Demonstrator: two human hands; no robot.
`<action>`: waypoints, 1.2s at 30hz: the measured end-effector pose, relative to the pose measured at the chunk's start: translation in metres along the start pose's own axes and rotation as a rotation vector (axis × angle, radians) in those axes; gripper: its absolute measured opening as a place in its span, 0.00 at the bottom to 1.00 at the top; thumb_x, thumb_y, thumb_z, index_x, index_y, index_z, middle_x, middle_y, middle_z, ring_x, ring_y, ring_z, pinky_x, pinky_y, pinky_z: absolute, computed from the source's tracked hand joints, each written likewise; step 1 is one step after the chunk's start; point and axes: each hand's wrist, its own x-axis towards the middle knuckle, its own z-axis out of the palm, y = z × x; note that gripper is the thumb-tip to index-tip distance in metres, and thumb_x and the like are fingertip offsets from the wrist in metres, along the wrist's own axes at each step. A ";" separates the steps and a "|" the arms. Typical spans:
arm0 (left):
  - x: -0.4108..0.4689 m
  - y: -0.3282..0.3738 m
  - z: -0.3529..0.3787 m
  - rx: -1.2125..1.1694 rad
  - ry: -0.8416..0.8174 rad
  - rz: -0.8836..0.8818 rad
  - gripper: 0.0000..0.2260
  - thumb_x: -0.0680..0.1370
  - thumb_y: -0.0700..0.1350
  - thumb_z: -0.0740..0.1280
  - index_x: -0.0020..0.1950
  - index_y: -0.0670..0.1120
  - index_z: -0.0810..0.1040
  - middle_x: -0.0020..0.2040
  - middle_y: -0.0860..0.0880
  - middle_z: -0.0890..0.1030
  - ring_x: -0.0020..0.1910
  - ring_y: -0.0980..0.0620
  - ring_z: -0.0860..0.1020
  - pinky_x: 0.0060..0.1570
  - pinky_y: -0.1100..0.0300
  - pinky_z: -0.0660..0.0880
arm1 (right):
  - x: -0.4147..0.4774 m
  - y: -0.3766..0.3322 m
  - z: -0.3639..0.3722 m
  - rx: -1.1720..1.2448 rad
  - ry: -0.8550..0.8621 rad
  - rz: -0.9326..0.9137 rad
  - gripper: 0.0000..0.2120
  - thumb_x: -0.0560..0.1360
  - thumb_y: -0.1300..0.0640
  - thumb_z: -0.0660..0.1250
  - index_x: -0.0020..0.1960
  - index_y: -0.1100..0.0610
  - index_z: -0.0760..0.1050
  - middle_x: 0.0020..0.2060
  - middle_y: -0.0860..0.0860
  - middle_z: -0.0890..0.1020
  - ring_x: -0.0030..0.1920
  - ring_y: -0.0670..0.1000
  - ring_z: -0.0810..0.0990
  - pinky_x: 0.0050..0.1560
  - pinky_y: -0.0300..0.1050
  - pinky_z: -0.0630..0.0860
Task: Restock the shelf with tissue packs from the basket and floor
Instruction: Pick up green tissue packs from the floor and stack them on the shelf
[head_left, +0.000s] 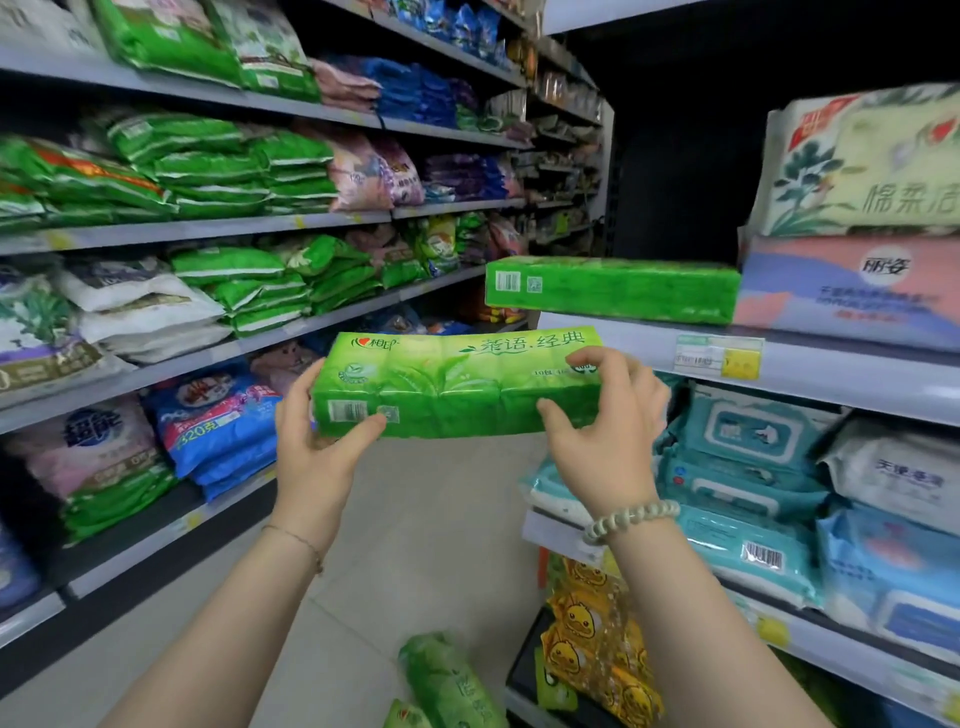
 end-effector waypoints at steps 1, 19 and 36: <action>0.004 0.002 0.003 -0.003 0.001 0.006 0.32 0.62 0.51 0.75 0.65 0.59 0.73 0.65 0.43 0.71 0.63 0.47 0.75 0.59 0.44 0.76 | 0.003 -0.001 -0.003 0.003 0.018 -0.020 0.18 0.68 0.56 0.73 0.55 0.49 0.71 0.55 0.51 0.69 0.58 0.49 0.61 0.55 0.43 0.56; 0.105 0.045 0.104 -0.119 -0.101 0.030 0.34 0.59 0.62 0.79 0.63 0.60 0.73 0.65 0.49 0.75 0.64 0.49 0.75 0.64 0.47 0.72 | 0.095 0.003 -0.049 -0.049 0.353 -0.226 0.19 0.69 0.52 0.71 0.56 0.57 0.72 0.55 0.57 0.73 0.56 0.56 0.67 0.53 0.38 0.59; 0.138 0.042 0.171 0.362 -0.216 0.056 0.10 0.78 0.46 0.66 0.47 0.46 0.65 0.47 0.53 0.71 0.44 0.49 0.70 0.40 0.58 0.65 | 0.154 0.049 -0.038 -0.251 0.307 -0.201 0.11 0.75 0.57 0.67 0.51 0.63 0.70 0.58 0.63 0.72 0.63 0.62 0.66 0.63 0.51 0.62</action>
